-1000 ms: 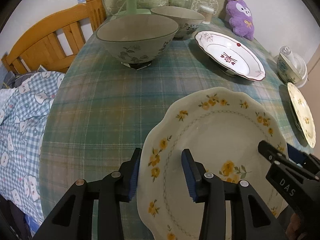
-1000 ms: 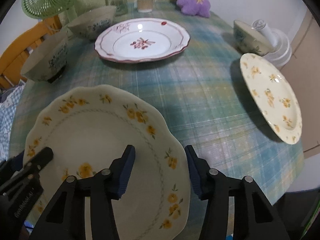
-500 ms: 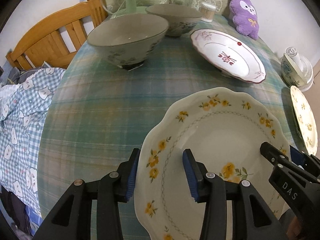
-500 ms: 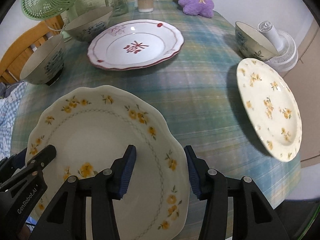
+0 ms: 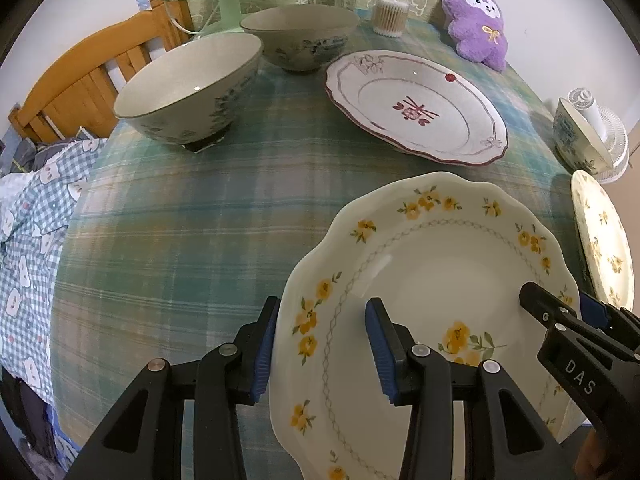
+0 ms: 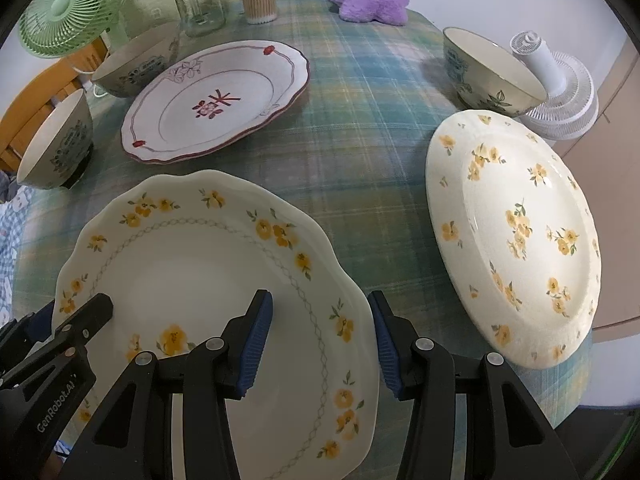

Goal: Organize plates and bowls

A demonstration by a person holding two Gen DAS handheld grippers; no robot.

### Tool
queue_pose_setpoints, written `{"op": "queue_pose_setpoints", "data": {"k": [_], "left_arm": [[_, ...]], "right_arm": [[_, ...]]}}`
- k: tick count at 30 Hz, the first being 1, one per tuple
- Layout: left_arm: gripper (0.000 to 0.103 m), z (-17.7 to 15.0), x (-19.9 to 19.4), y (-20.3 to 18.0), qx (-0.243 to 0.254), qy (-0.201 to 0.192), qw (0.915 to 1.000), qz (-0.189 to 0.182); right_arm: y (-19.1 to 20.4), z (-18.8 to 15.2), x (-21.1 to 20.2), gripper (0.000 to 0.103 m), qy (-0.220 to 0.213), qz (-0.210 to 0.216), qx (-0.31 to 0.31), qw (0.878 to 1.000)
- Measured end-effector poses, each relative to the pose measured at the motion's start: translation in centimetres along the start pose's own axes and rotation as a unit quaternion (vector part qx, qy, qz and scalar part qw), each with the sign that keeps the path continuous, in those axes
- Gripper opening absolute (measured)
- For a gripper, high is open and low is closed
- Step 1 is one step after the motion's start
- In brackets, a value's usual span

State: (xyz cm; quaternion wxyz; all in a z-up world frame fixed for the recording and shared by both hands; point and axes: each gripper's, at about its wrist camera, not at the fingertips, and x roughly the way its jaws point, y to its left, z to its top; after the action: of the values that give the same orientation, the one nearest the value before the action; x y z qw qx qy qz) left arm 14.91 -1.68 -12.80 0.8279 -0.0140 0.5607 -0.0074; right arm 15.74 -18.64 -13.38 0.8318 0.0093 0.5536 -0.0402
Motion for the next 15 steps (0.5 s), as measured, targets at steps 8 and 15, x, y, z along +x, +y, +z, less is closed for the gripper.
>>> {"op": "queue_pose_setpoints", "data": {"k": [8, 15], "left_arm": [[0.052, 0.4, -1.0, -0.6, -0.019, -0.013, 0.9994, 0.025], [0.077, 0.8, -3.7, -2.6, -0.022, -0.044, 0.9984, 0.03]], "right_arm": [[-0.7, 0.5, -0.5, 0.069, -0.001, 0.054, -0.022, 0.998], [-2.5, 1.7, -3.1, 0.085, -0.047, 0.07, -0.038, 0.996]]}}
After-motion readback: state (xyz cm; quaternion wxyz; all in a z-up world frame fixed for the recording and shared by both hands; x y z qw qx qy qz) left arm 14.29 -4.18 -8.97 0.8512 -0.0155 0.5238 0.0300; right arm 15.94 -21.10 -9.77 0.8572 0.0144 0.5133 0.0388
